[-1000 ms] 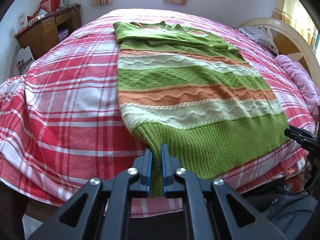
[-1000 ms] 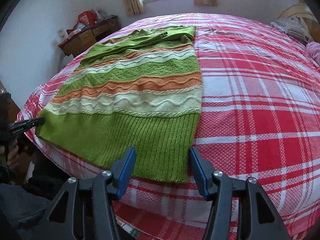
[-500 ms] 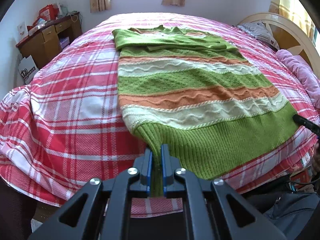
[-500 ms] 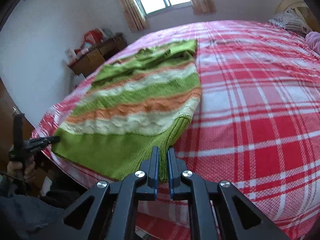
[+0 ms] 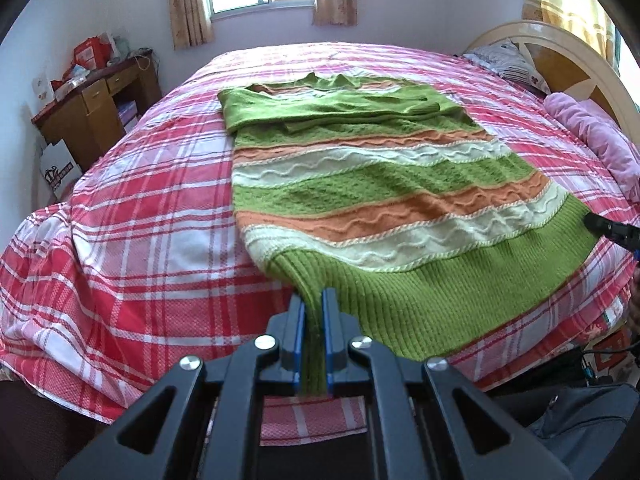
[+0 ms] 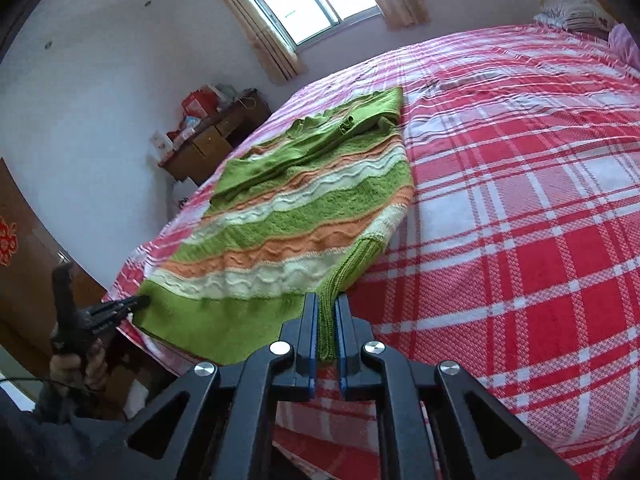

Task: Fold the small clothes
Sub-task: 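Lift the hem with both grippers and fold it toward the collar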

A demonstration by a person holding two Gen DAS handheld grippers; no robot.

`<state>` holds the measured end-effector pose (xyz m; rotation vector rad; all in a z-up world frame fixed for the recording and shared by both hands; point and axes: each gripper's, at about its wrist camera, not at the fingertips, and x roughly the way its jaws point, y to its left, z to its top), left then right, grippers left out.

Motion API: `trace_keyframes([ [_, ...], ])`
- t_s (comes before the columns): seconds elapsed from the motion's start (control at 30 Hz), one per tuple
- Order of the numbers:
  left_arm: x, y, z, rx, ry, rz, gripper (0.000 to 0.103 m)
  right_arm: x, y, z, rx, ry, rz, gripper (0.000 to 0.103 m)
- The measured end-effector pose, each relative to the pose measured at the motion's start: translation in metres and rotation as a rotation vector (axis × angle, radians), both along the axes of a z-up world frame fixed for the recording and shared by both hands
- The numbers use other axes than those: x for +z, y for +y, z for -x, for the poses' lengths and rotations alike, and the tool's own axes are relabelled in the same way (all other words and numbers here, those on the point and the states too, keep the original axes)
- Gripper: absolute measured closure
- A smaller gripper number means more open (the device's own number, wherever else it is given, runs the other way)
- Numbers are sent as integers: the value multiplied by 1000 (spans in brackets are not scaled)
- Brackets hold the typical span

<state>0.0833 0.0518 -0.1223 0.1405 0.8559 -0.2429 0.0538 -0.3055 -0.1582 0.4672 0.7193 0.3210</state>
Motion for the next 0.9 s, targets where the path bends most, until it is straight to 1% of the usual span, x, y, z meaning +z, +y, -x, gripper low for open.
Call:
trace_keyframes([
  [0.07, 1, 0, -1, 0, 0, -1, 95, 1, -2, -2, 2, 1, -22, 96],
  [0.2, 5, 1, -3, -1, -10, 2, 95, 6, -4, -4, -2, -14, -33, 96],
  [0.3, 16, 4, -5, -1, -32, 22, 95, 15, -6, -7, 0, -37, -44, 96],
  [0.5, 43, 14, -13, 28, -91, 65, 95, 48, -12, -12, 0, -119, -75, 97],
  [0.67, 63, 22, -25, 53, -135, 114, 97, 75, -16, -22, -6, -182, -80, 97],
  [0.8, 80, 26, -38, 76, -185, 126, 98, 96, -17, -35, -11, -228, -78, 99],
  [0.83, 85, 27, -44, 88, -201, 123, 102, 102, -17, -40, -11, -239, -77, 99],
  [0.9, 94, 31, -53, 106, -234, 129, 102, 113, -16, -52, -6, -260, -78, 99],
])
